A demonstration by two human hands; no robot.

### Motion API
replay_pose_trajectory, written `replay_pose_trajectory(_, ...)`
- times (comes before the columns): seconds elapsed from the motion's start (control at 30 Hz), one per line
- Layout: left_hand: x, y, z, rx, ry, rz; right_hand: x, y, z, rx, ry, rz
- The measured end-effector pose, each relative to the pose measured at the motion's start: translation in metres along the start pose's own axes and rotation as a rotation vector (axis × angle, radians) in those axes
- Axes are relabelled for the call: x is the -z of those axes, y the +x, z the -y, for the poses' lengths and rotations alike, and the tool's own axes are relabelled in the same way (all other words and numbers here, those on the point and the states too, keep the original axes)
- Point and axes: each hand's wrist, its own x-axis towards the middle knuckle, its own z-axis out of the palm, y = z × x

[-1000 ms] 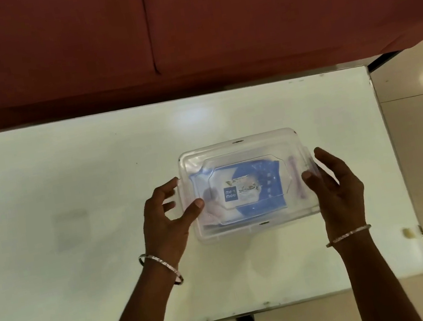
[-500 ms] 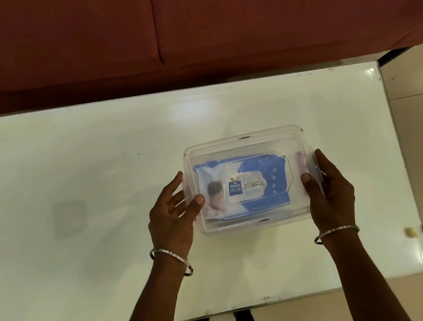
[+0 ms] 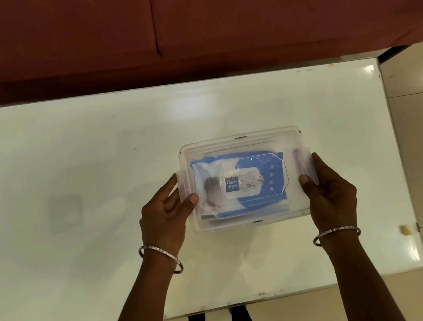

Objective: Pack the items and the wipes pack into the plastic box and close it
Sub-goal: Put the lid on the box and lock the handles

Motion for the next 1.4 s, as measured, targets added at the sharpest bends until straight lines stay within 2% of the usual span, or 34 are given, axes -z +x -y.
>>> replay_pose_trajectory(0.13, 0.004, -0.005, 0.001, 0.063, 0.127, -0.036, 0.007, 0.005, 0.005, -0.058, -0.039, 0.043)
replay_pose_trajectory(0.2, 0.005, -0.009, 0.003, 0.128, 0.092, -0.031, 0.009, 0.007, 0.01, -0.07, -0.119, 0.038)
replay_pose_trajectory(0.3, 0.002, -0.013, 0.006, 0.118, 0.103, -0.041, 0.011, 0.007, 0.011, -0.076, -0.18, 0.037)
replay_pose_trajectory(0.43, 0.004, -0.011, 0.006, 0.172, 0.005, -0.051, 0.012, 0.01, 0.008, -0.168, -0.06, 0.055)
replay_pose_trajectory(0.6, 0.008, -0.003, 0.01, 0.311, -0.048, 0.046, 0.023, 0.024, 0.001, -0.403, 0.275, 0.189)
replay_pose_trajectory(0.73, 0.011, 0.005, 0.015, 0.482, -0.193, 0.177, 0.032, 0.039, -0.001, -0.522, 0.308, 0.311)
replay_pose_trajectory(0.8, 0.013, 0.009, 0.015, 0.513, -0.276, 0.268, 0.034, 0.045, -0.002, -0.57, 0.3, 0.349)
replay_pose_trajectory(0.87, 0.013, 0.012, 0.014, 0.483, -0.285, 0.33, 0.036, 0.048, -0.001, -0.644, 0.337, 0.412)
replay_pose_trajectory(0.93, 0.012, 0.013, 0.014, 0.451, -0.287, 0.323, 0.036, 0.05, 0.0, -0.703, 0.356, 0.475)
replay_pose_trajectory(1.13, 0.002, 0.004, 0.009, 0.318, -0.194, 0.098, 0.034, 0.057, 0.001, -0.71, 0.354, 0.493)
replay_pose_trajectory(1.27, -0.013, -0.01, 0.006, 0.119, 0.092, -0.067, 0.034, 0.055, 0.005, -0.644, 0.291, 0.435)
replay_pose_trajectory(1.4, -0.018, -0.016, 0.001, 0.011, 0.306, -0.195, 0.024, 0.036, 0.009, -0.472, 0.141, 0.271)
